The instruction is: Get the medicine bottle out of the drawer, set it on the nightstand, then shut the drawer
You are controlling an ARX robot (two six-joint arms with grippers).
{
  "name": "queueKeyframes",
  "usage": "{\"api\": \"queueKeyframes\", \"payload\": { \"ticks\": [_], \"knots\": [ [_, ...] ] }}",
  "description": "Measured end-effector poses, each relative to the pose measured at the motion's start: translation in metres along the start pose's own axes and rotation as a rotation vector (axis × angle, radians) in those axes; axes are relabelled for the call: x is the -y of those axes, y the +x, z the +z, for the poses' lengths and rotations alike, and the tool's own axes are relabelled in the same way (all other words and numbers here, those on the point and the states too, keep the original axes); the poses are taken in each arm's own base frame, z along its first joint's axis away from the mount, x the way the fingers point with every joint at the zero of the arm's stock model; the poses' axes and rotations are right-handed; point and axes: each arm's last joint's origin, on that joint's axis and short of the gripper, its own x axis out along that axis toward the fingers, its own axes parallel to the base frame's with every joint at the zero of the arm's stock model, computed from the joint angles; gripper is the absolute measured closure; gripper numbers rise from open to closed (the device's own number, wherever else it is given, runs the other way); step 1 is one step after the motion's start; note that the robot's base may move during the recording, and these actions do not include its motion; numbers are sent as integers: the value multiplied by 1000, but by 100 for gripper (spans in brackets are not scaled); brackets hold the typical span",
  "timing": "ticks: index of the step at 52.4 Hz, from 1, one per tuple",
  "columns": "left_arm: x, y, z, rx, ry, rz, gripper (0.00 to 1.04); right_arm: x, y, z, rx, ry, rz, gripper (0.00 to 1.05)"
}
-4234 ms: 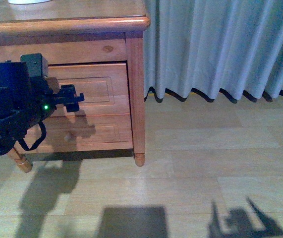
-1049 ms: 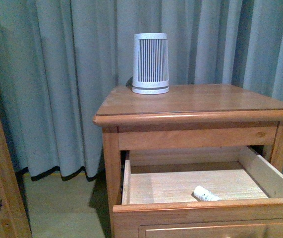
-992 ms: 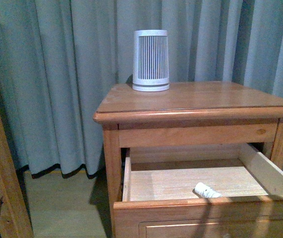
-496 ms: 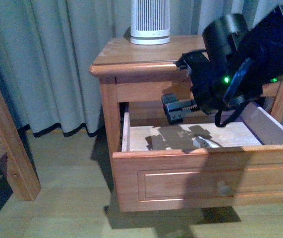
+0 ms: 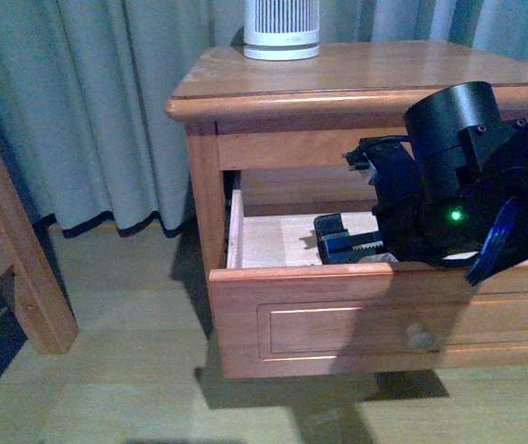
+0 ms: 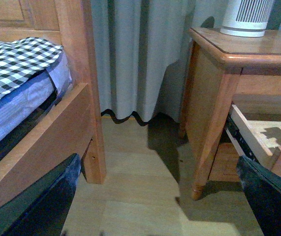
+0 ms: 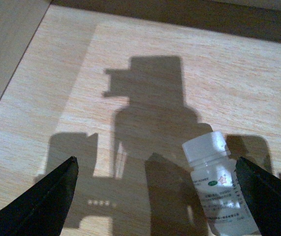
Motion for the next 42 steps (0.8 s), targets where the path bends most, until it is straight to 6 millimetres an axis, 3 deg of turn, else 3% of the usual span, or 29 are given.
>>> {"api": "queueKeyframes", "payload": {
  "ticks": [15,32,42],
  "knots": [
    [0,0,0,0,0,0,7,11,4,9,-21,16,-24,7],
    [0,0,0,0,0,0,7,19,37,-4,-132,14,-64,7],
    [0,0,0,0,0,0,7,15,42,0,-128,7,-71,32]
  ]
}}
